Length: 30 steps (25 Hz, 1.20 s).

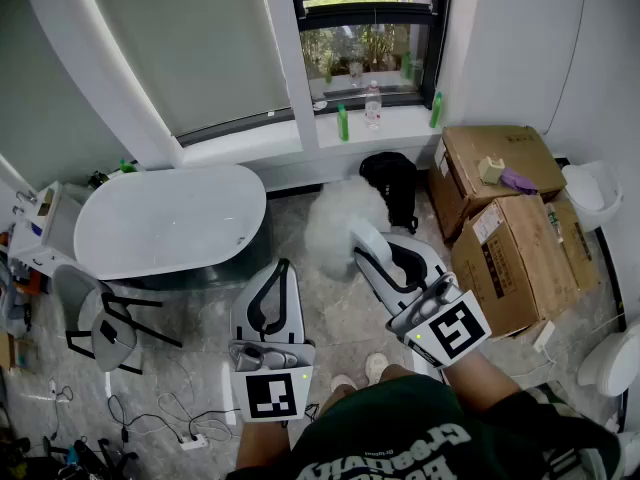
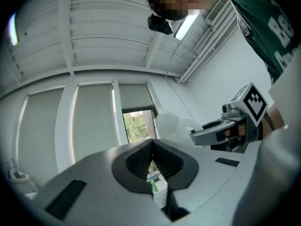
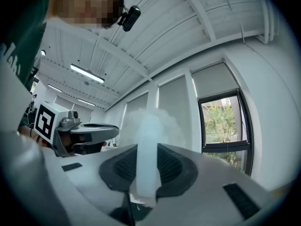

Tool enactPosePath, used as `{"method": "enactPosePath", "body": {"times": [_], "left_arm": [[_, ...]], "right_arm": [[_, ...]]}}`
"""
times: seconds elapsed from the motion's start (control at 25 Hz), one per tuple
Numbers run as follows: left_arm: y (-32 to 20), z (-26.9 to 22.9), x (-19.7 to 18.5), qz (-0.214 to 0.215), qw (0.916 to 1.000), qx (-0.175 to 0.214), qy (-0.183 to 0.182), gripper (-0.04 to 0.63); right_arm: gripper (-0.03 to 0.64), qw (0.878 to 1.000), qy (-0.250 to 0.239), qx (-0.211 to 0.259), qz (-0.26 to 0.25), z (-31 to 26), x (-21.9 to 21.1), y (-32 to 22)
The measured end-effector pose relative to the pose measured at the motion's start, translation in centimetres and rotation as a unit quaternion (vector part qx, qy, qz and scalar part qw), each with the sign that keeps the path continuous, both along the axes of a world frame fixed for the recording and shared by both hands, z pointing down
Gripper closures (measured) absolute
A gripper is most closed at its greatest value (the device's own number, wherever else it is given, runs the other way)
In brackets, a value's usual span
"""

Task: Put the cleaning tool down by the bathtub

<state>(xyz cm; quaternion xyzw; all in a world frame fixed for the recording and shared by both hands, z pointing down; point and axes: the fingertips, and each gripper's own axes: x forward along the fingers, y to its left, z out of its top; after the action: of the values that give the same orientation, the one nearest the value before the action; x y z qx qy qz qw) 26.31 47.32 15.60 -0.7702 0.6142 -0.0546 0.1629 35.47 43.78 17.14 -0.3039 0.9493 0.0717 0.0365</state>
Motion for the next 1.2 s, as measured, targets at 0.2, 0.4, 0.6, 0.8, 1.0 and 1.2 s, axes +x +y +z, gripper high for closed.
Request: {"method": "enactPosePath", "body": {"times": [0.2, 0.4, 0.6, 0.8, 1.0, 1.2], "left_arm": [[0.2, 0.2, 0.3, 0.000, 1.0000, -0.002, -0.003, 0.586], [-0.1, 0.4, 0.7, 0.002, 1.0000, -0.004, -0.007, 0.586], [-1.0, 0.2, 1.6, -0.003, 0.9999, -0.005, -0.011, 0.586], [-1.9, 0.4, 2.3, -0.006, 0.9999, -0.006, -0.009, 0.586], [-2.8, 0.5, 3.1, -0.011, 0.9999, -0.005, -0.007, 0.586], [-3.2, 0.1, 4.3, -0.011, 0.9999, 0.000, -0.007, 0.586]], "right_arm": [[0.524, 1.000, 0.003, -0.003, 0.001, 0.3, 0.3, 0.1], [0.523, 1.000, 0.003, -0.005, 0.001, 0.6, 0.5, -0.2], [0.523, 1.000, -0.006, 0.001, -0.011, 0.2, 1.4, -0.9], [0.523, 1.000, -0.010, 0.005, -0.014, 0.3, 2.3, -1.6], [0.523, 1.000, -0.014, 0.001, -0.019, 0.6, 3.4, -2.5], [0.523, 0.999, -0.027, -0.001, -0.022, 0.4, 4.8, -2.8]]}}
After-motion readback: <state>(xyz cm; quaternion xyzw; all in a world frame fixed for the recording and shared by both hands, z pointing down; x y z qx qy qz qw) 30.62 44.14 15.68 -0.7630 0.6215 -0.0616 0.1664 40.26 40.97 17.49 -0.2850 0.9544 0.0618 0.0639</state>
